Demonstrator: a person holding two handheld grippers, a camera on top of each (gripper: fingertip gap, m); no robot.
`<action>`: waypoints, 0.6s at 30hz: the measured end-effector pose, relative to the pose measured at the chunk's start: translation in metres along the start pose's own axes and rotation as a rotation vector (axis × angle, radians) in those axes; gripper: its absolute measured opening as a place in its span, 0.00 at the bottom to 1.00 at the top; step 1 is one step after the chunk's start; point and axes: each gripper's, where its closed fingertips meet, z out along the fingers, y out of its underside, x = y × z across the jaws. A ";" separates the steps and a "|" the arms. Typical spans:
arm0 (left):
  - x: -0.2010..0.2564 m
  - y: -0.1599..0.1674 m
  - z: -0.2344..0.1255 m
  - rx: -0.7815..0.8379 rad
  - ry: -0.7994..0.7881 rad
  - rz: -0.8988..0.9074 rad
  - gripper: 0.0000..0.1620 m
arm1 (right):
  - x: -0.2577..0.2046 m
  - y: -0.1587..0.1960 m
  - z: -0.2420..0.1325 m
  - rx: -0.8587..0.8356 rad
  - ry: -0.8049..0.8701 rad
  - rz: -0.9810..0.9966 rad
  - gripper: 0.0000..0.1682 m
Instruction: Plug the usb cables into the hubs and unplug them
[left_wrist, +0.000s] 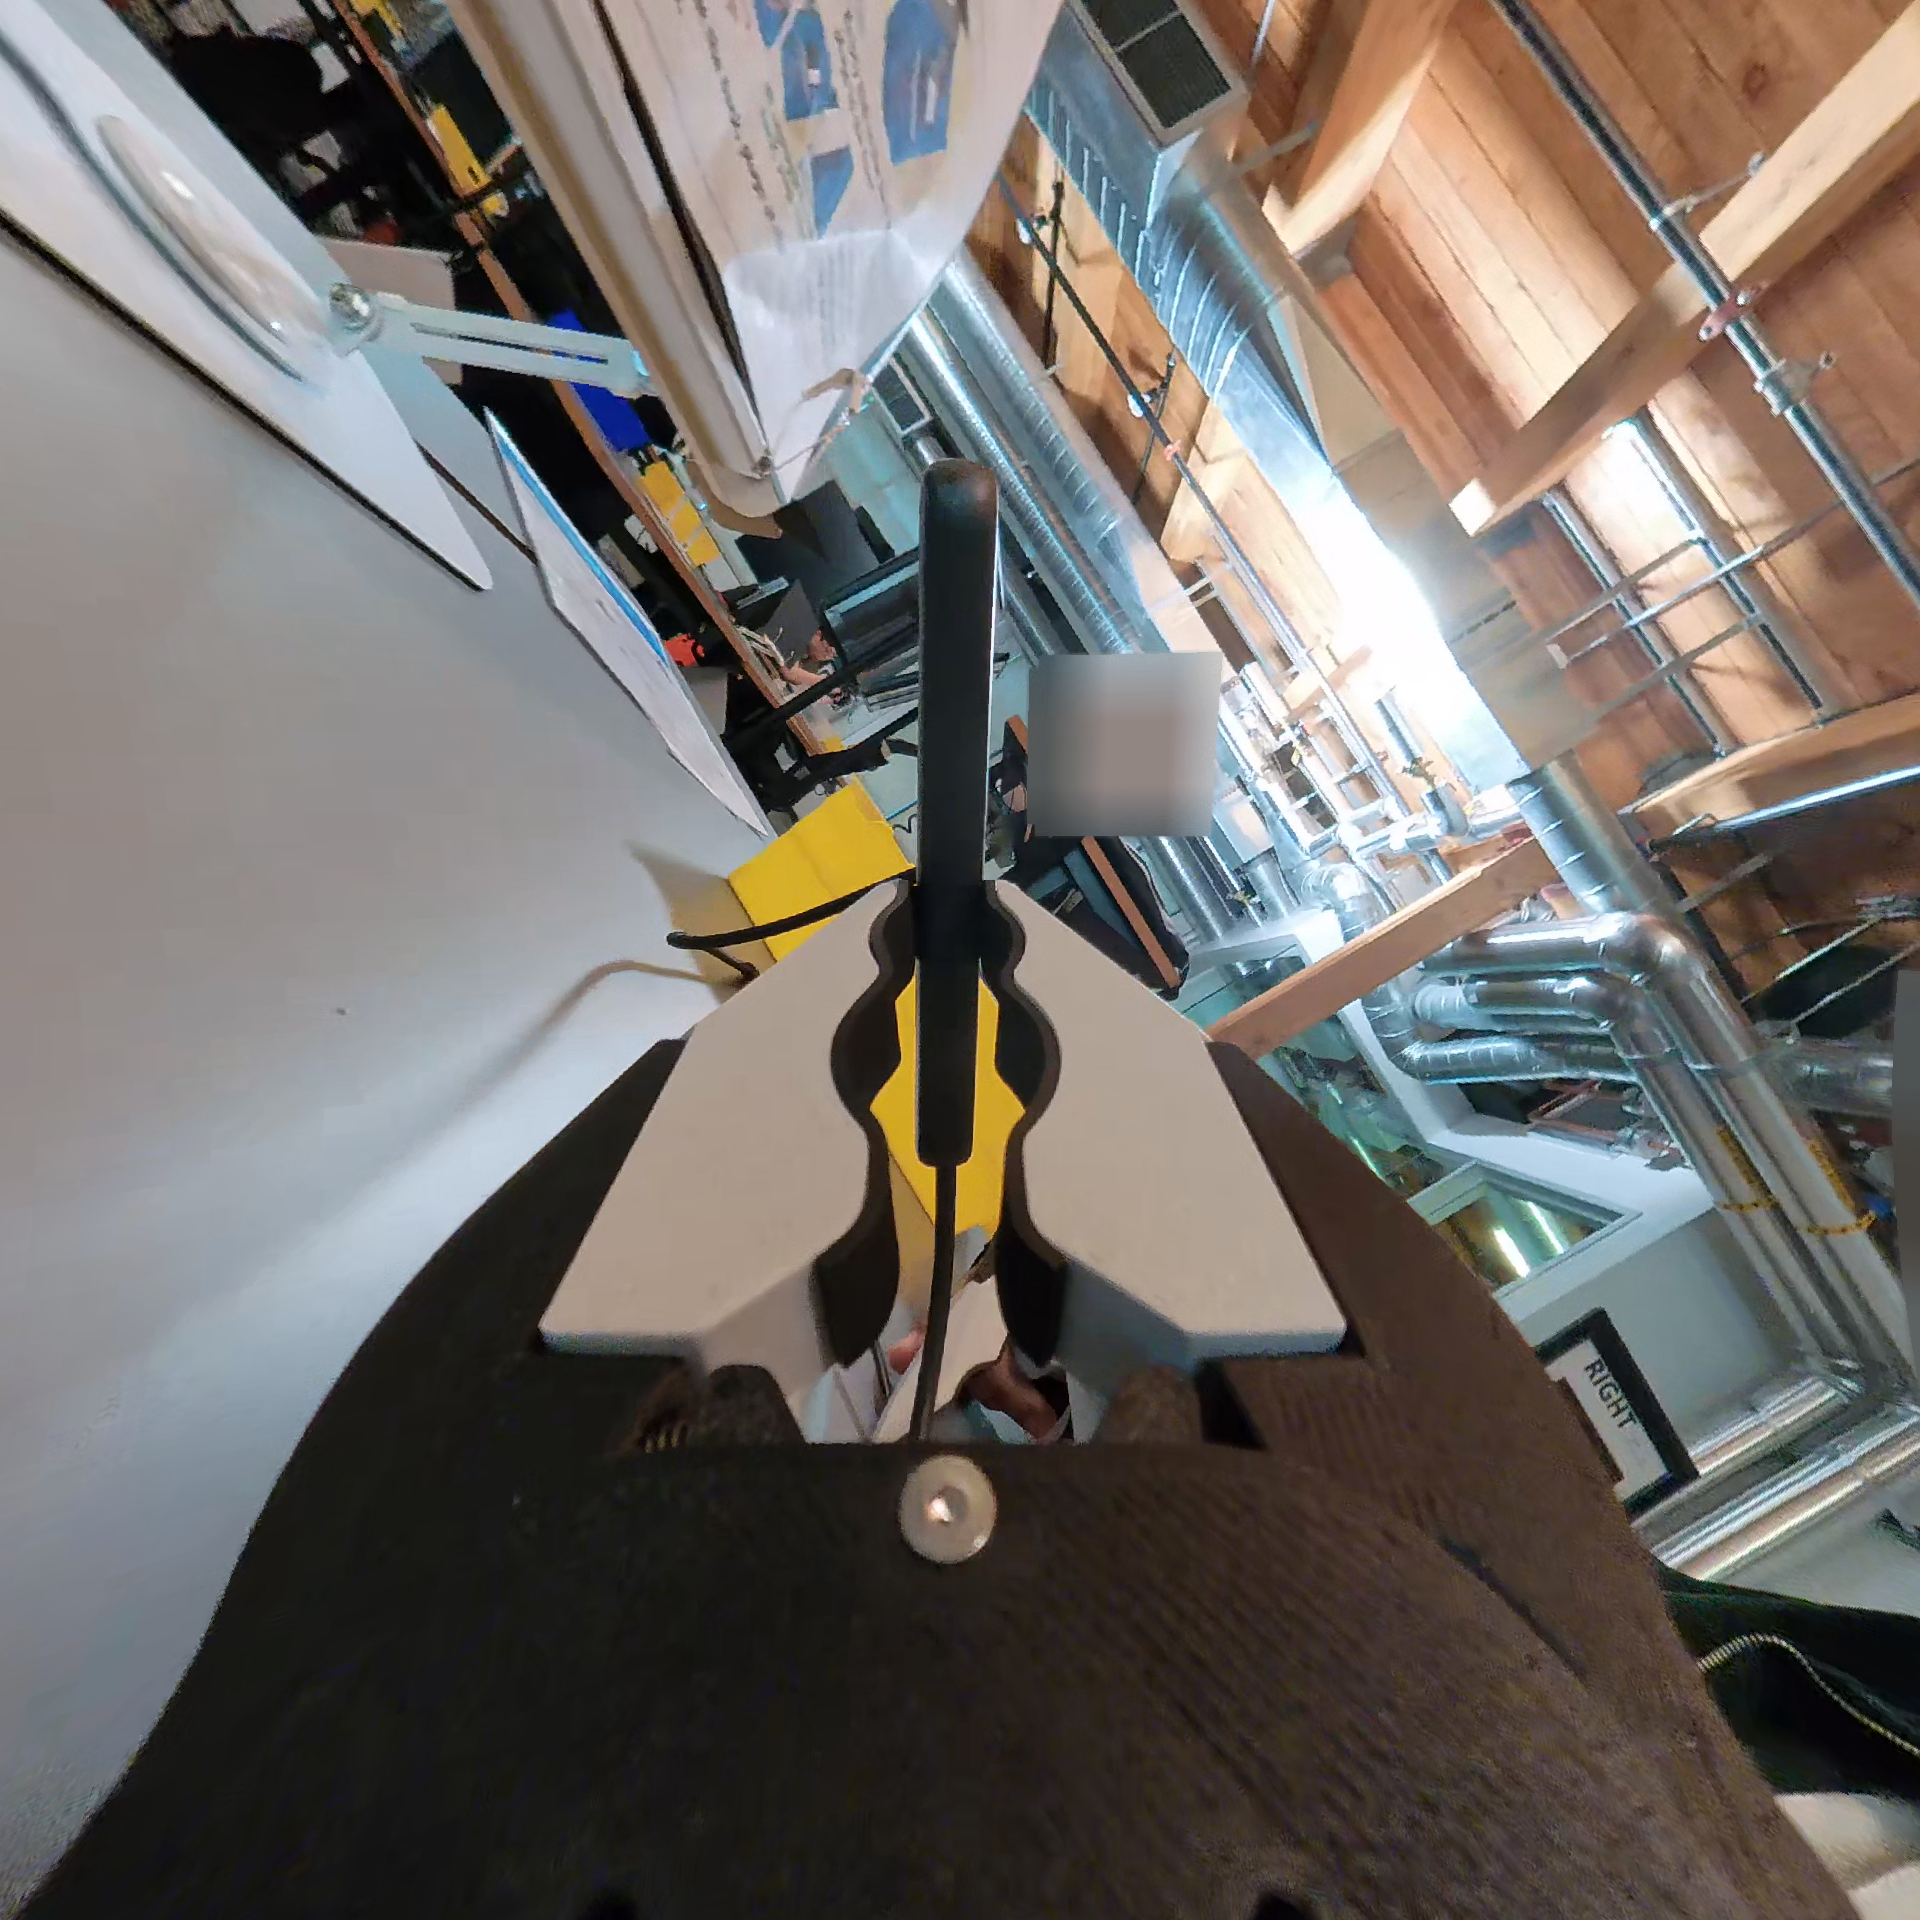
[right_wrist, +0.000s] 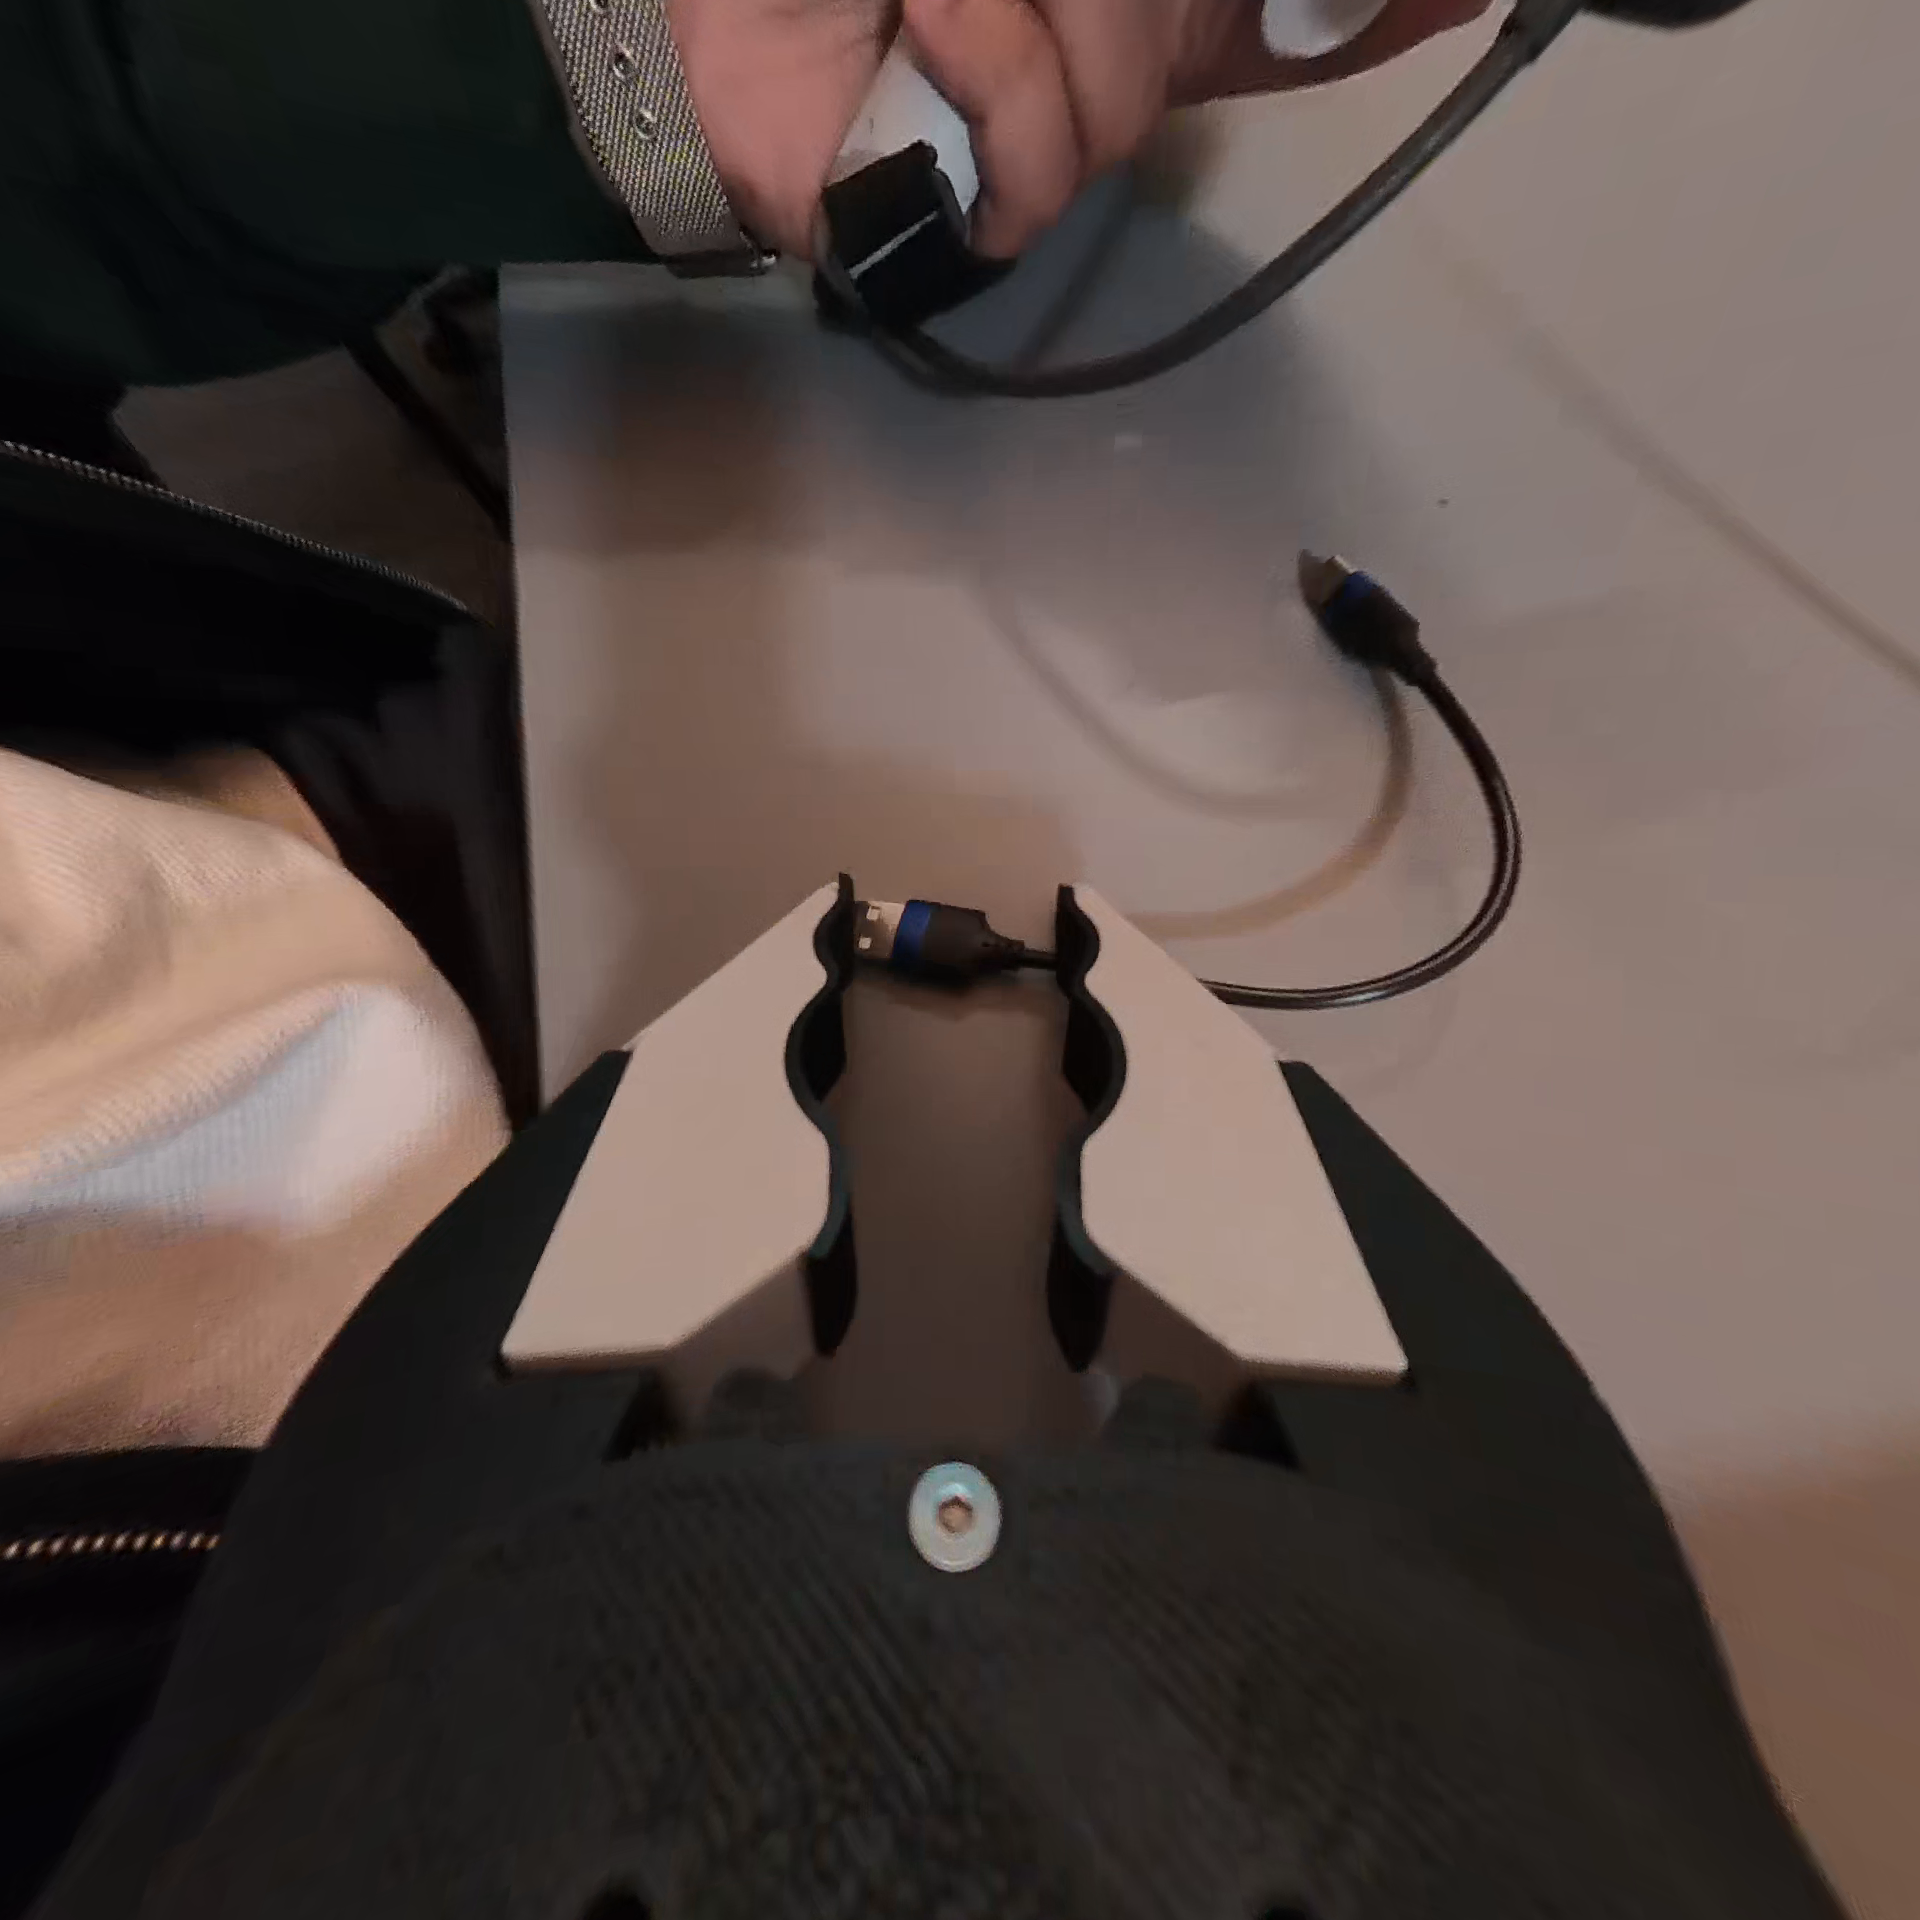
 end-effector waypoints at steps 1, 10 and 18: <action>0.004 0.001 -0.001 0.000 0.004 0.010 0.06 | -0.005 0.002 -0.002 0.000 -0.016 0.005 0.22; 0.002 0.006 0.011 -0.053 0.051 0.006 0.06 | 0.017 -0.016 -0.021 0.156 0.030 0.118 0.08; 0.006 0.018 0.017 -0.113 0.089 -0.016 0.05 | 0.024 -0.018 -0.035 0.216 0.031 0.178 0.24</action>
